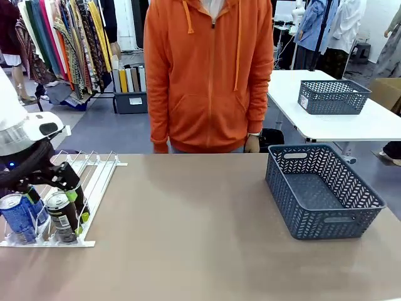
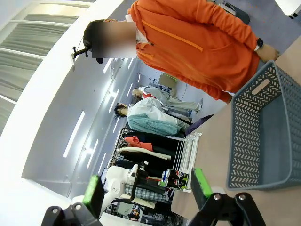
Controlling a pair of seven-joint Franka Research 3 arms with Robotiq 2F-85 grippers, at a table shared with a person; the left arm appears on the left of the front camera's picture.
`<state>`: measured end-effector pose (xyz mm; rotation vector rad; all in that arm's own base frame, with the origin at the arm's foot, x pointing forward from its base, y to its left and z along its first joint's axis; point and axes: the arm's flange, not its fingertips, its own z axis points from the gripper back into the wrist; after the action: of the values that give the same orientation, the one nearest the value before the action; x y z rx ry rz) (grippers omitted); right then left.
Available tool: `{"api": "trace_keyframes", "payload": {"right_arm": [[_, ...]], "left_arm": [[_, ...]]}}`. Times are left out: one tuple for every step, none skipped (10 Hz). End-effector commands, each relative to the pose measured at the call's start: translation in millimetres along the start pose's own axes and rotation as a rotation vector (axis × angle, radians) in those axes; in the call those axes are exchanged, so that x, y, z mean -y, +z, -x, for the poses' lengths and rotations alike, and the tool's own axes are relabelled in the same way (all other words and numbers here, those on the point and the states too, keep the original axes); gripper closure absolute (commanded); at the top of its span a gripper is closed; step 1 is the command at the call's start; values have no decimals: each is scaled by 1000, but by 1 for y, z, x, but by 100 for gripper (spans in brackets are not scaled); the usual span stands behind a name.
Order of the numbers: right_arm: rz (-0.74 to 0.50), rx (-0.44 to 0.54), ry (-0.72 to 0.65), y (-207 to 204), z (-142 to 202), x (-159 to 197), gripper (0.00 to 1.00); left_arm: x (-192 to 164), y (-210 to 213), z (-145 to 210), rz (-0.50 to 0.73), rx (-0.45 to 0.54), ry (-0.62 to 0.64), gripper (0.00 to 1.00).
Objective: Retrieve and store the cans from the dispenser.
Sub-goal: Pick up one can from the Automatic Can Dispenser and place it in the middle of the table.
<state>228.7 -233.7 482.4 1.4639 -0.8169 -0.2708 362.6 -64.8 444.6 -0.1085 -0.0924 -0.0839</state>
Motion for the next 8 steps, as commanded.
{"api": "trace_keyframes", "payload": {"right_arm": [[-18, 13, 17, 0, -2, -2, 0], [-18, 13, 17, 0, -2, -2, 0], [-18, 13, 17, 0, -2, -2, 0], [-18, 13, 17, 0, -2, -2, 0], [-18, 13, 17, 0, -2, -2, 0], [-18, 13, 17, 0, -2, -2, 0], [-18, 13, 17, 0, -2, -2, 0], [-18, 13, 17, 0, -2, -2, 0]], "left_arm": [[2, -14, -15, -42, -33, 28, 0], [1, -19, -16, -61, -62, 33, 0], [2, -21, -14, -62, -66, 35, 0], [1, -21, -13, -59, -53, 29, 0], [1, -25, -17, -55, -47, 20, 0], [-1, -30, -19, -53, -44, 12, 0], [0, -33, -20, -65, -55, 8, 0], [-1, -34, -19, -73, -63, 7, 0]]}}
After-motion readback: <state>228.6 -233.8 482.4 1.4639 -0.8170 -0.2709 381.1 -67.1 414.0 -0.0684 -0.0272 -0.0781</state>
